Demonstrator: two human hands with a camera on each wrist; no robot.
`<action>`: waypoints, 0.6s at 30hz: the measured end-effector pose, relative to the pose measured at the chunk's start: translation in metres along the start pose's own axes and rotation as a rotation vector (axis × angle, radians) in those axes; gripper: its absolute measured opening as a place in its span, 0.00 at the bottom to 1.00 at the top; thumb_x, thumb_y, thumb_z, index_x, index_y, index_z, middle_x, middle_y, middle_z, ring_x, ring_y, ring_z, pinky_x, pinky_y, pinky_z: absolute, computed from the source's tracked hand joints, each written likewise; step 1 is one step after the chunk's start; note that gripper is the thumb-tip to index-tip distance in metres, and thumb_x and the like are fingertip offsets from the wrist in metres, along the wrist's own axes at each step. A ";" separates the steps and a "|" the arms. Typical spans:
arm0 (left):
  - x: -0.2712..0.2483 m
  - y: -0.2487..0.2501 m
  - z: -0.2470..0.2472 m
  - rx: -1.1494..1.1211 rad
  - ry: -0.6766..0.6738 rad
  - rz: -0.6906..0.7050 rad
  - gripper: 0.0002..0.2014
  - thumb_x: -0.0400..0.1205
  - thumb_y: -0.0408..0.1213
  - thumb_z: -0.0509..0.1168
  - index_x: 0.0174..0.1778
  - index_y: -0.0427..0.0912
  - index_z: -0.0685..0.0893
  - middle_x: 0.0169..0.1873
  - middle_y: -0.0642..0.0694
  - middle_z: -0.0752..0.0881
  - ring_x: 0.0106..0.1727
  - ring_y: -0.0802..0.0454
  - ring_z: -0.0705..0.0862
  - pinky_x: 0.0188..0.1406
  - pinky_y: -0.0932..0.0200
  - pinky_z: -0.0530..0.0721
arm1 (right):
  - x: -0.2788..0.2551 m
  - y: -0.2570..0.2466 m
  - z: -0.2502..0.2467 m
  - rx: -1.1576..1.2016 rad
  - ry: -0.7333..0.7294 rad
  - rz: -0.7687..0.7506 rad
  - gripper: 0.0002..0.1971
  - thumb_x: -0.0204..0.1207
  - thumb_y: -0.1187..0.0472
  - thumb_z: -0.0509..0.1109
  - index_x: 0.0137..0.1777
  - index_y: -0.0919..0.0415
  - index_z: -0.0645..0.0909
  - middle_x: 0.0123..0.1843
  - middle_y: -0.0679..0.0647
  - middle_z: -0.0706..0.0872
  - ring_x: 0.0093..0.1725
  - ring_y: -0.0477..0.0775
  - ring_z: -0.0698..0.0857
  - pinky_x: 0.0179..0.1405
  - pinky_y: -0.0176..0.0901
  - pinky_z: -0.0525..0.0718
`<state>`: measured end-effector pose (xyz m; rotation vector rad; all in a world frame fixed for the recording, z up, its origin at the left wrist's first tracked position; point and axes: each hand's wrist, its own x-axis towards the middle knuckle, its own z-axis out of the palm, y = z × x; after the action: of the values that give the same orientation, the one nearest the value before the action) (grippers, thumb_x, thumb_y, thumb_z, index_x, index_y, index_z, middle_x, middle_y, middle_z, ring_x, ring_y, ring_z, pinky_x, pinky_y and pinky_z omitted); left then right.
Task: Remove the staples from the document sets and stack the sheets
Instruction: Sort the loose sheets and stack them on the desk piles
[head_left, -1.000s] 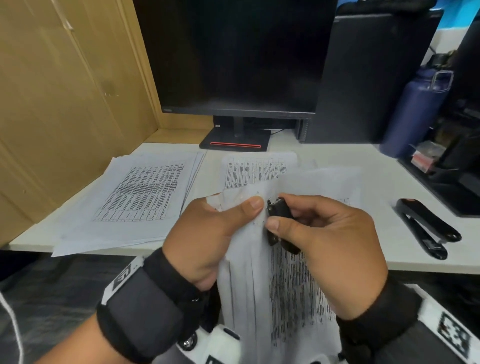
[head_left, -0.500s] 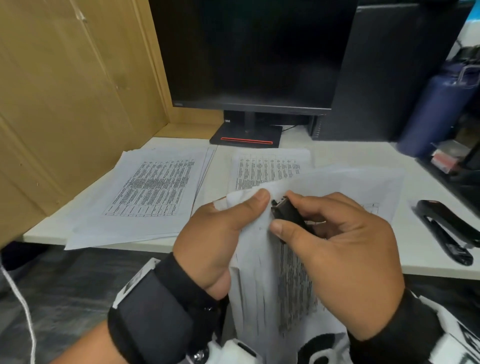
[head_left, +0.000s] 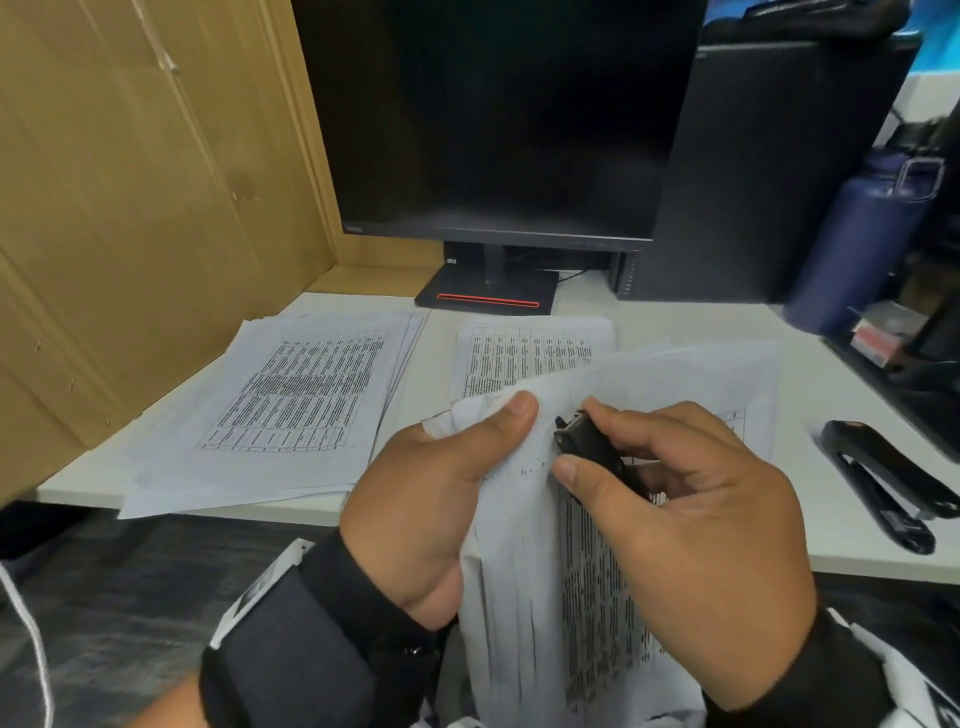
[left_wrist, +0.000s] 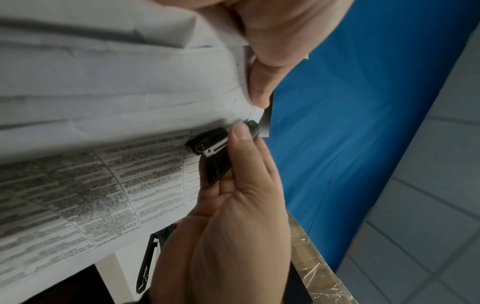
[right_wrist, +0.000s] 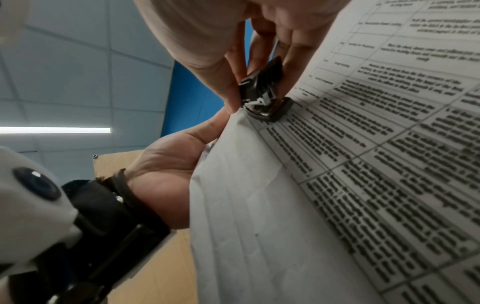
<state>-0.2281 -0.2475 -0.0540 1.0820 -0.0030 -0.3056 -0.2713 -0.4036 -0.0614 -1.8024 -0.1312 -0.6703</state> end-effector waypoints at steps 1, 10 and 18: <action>0.000 -0.001 0.001 0.005 0.006 -0.001 0.20 0.78 0.39 0.78 0.65 0.34 0.90 0.60 0.28 0.91 0.65 0.29 0.89 0.73 0.30 0.82 | 0.000 0.000 0.000 -0.006 0.009 -0.008 0.18 0.64 0.59 0.85 0.51 0.38 0.90 0.46 0.40 0.88 0.48 0.41 0.88 0.45 0.22 0.81; -0.001 -0.004 0.014 0.006 -0.022 0.017 0.18 0.76 0.39 0.74 0.60 0.35 0.93 0.56 0.31 0.93 0.57 0.35 0.93 0.60 0.41 0.91 | -0.003 0.004 -0.007 -0.071 0.047 -0.022 0.19 0.64 0.58 0.85 0.52 0.37 0.90 0.45 0.41 0.87 0.48 0.42 0.88 0.46 0.23 0.80; -0.002 -0.005 0.014 0.068 -0.042 0.096 0.17 0.76 0.39 0.74 0.57 0.34 0.93 0.52 0.32 0.94 0.50 0.39 0.94 0.52 0.48 0.91 | 0.004 0.000 -0.012 -0.002 -0.012 0.042 0.18 0.63 0.61 0.86 0.50 0.40 0.92 0.44 0.40 0.89 0.46 0.41 0.89 0.46 0.23 0.82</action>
<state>-0.2335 -0.2608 -0.0516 1.1393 -0.1037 -0.2429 -0.2725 -0.4157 -0.0569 -1.8067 -0.1003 -0.6299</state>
